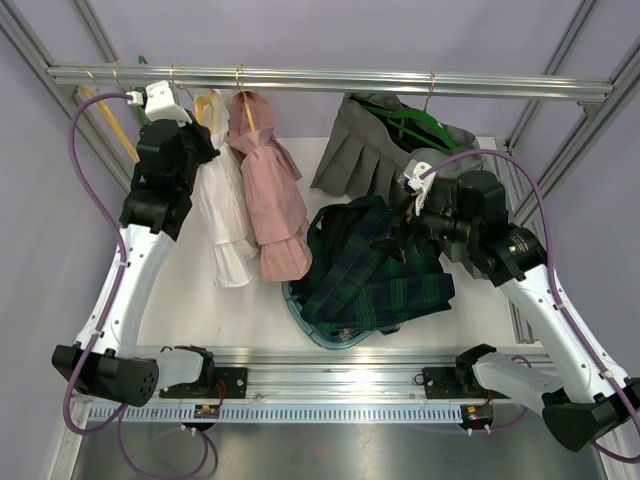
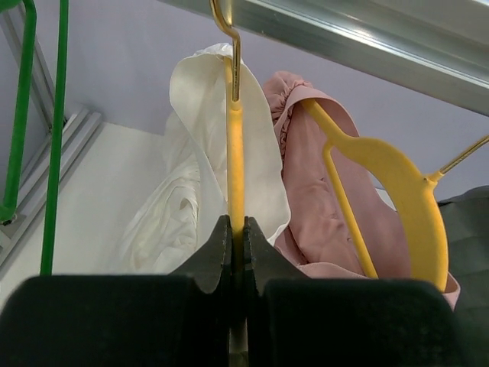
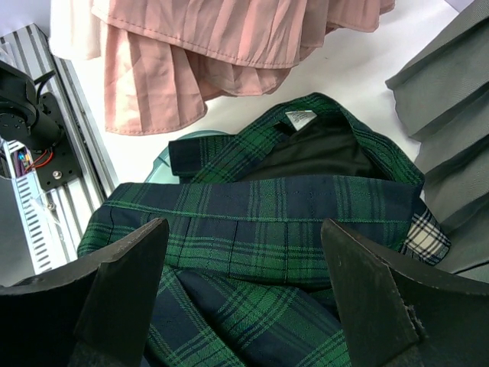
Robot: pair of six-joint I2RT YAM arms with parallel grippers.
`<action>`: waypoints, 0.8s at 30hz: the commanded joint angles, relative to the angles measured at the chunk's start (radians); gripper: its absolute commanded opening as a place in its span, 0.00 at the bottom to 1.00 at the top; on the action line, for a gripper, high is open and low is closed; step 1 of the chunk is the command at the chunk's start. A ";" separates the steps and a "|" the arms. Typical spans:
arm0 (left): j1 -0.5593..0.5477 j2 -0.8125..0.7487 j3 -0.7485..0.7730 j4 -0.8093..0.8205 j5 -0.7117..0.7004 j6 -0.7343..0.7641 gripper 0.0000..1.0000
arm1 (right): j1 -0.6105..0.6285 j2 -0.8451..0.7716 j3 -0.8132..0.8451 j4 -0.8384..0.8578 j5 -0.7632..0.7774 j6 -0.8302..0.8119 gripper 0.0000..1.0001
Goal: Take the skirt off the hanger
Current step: Grab a hanger with the skirt on it with the left arm
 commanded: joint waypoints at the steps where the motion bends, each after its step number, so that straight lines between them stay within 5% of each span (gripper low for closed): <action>1: 0.008 -0.054 0.111 0.167 0.048 -0.019 0.00 | -0.012 -0.012 -0.001 0.054 -0.019 0.010 0.89; 10: 0.034 -0.039 0.074 0.281 0.028 -0.006 0.00 | -0.018 -0.014 -0.001 0.056 -0.028 0.016 0.89; 14: 0.056 -0.009 0.132 0.215 0.192 -0.059 0.00 | -0.021 -0.026 -0.004 0.056 -0.016 0.013 0.89; 18: 0.056 0.033 0.282 -0.054 0.070 -0.196 0.00 | -0.022 -0.034 -0.014 0.051 -0.015 0.011 0.89; 24: 0.011 0.027 0.336 -0.080 -0.065 -0.132 0.00 | -0.026 -0.015 -0.013 0.056 -0.025 0.010 0.89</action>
